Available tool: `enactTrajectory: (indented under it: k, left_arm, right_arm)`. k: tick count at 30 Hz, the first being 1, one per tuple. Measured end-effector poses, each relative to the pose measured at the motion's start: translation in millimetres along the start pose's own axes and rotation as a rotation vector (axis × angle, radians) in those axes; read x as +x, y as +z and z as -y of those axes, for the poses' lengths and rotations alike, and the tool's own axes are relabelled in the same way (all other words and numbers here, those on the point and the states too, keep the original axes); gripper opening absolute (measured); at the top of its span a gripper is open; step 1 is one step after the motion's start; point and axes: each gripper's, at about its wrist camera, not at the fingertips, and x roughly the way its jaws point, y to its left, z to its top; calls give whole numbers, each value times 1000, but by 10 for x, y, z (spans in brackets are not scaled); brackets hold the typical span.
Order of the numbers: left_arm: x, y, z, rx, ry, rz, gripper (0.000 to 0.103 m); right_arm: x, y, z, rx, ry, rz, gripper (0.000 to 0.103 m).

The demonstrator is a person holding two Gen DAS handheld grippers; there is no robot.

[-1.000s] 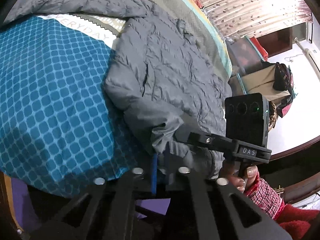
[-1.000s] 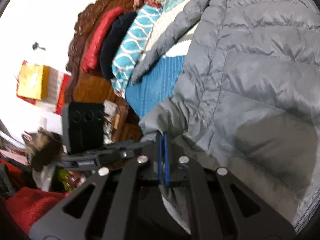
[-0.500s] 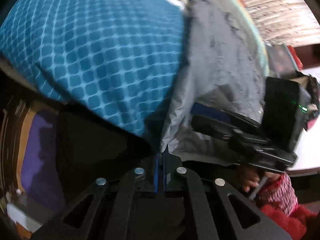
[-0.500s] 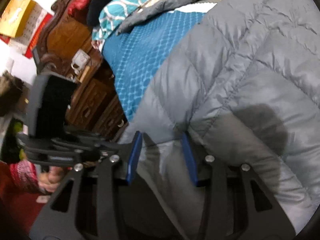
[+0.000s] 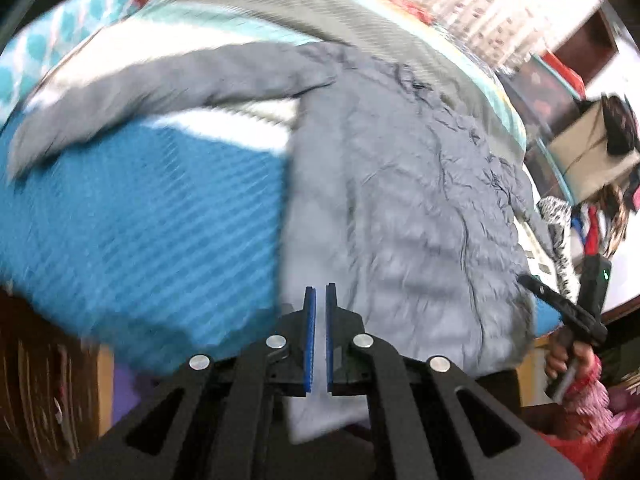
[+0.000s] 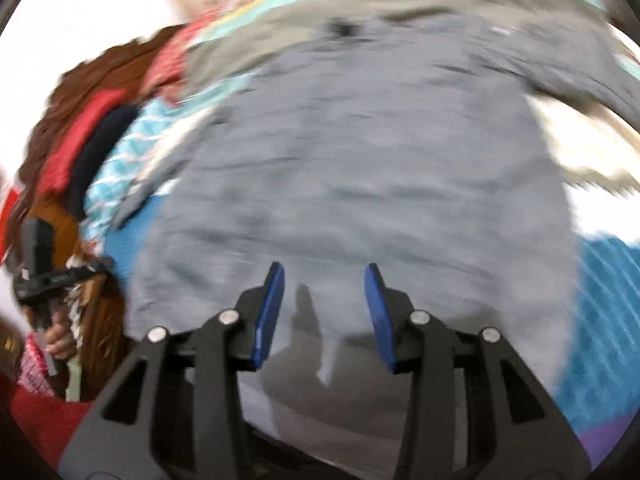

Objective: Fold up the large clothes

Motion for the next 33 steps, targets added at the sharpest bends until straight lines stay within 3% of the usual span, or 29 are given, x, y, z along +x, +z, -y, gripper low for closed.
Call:
enactTrajectory:
  k: [5,8,10,12,16,19,21,23,28,33]
  left_arm:
    - [669,299,370,47,111,-46,102]
    - [1039,318,354,50,192,-95,102]
    - [1131,327,331,58,213,-84,102]
    - [1103,355,346,62,219,-93,102]
    - [951,461,379,30,203,-63,102]
    - [881,617,531,50,211,-18,102]
    - [915,745,698,76,205,7,102]
    - [1015,866,898,108,200,9,102]
    - [1435,1147,1733,262,165,10,102]
    - [1911,1338,2657,419,122,34,102]
  right_arm:
    - [16,-279,416,84,-62,-40,40]
    - [-25,-371,529,114,-18,-26,40]
    - [-118,-335,591,151,39,-5,40]
    - [-373,-232,700,199,77,97,40]
    - [-936,12,1396,393,35,339,40]
    - [-1288,129,2119,591,-94,508,40]
    - [-1420,171,2462,658,-197,580,40]
    - [-1478,224,2799,729,-247,612,40]
    - [-1445,416,3343,809,-366,624,40]
    - [-1454,679,3409,689,-580,595,40]
